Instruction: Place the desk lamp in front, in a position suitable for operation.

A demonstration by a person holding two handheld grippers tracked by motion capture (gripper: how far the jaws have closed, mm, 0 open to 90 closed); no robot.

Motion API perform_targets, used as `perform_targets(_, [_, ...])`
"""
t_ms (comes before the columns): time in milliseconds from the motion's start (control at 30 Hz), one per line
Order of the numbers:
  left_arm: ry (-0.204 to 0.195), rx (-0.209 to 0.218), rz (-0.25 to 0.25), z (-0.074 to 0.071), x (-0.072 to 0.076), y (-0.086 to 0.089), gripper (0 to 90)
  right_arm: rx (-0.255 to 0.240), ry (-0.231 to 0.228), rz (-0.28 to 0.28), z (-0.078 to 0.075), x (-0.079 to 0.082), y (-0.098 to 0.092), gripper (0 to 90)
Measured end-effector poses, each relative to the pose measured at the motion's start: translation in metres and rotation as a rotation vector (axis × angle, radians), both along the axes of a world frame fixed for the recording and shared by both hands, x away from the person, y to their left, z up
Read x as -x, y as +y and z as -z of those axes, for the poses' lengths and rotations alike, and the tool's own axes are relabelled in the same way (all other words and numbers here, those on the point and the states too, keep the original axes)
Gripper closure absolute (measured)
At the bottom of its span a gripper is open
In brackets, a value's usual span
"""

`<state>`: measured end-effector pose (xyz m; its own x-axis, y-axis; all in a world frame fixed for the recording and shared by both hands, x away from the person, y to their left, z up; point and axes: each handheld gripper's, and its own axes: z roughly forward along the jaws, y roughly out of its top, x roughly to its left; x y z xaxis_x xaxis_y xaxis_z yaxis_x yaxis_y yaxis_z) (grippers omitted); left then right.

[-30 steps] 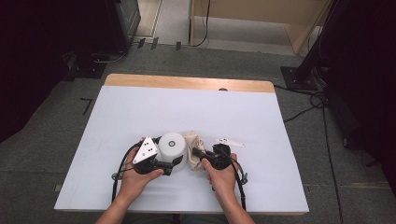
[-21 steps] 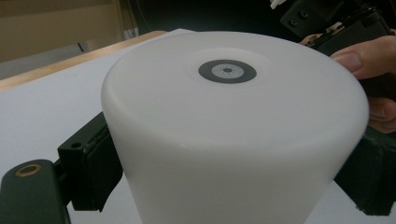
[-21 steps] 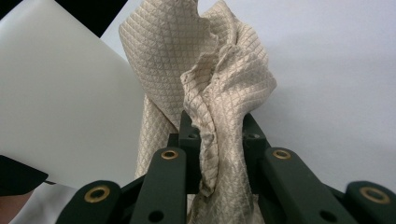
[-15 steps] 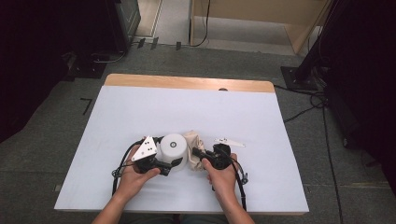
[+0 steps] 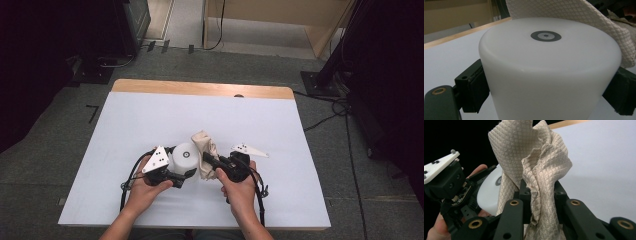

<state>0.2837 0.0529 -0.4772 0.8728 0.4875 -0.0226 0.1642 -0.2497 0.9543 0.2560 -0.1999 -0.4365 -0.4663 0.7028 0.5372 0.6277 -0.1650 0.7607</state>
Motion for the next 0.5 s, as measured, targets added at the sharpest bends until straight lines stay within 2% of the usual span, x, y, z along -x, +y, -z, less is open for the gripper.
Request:
perform_targets(100, [0.007, 0.002, -0.005, 0.000, -0.001, 0.001, 8.7, 0.035, 0.004, 0.005, 0.006, 0.001, 0.006, 76.7])
perform_targets(167, [0.015, 0.010, -0.006, 0.000, -0.001, 0.001, 8.8, 0.055, 0.023, 0.008, 0.014, -0.001, 0.008, 77.1])
perform_targets(267, [0.004, -0.001, -0.006, 0.000, 0.000, 0.000, 8.7, 0.091, 0.062, 0.011, 0.030, -0.006, 0.010, 77.5])
perform_targets(333, [0.004, 0.000, -0.008, 0.000, 0.000, -0.001, 8.7, 0.117, 0.109, 0.013, 0.045, -0.010, 0.010, 77.6])
perform_targets(433, [0.004, -0.001, -0.007, 0.000, 0.000, -0.001, 8.7, 0.130, 0.173, 0.014, 0.063, -0.014, 0.011, 78.0])
perform_targets(500, [0.004, 0.000, -0.008, 0.000, 0.000, -0.001, 8.7, 0.129, 0.178, 0.011, 0.066, -0.015, 0.011, 78.2])
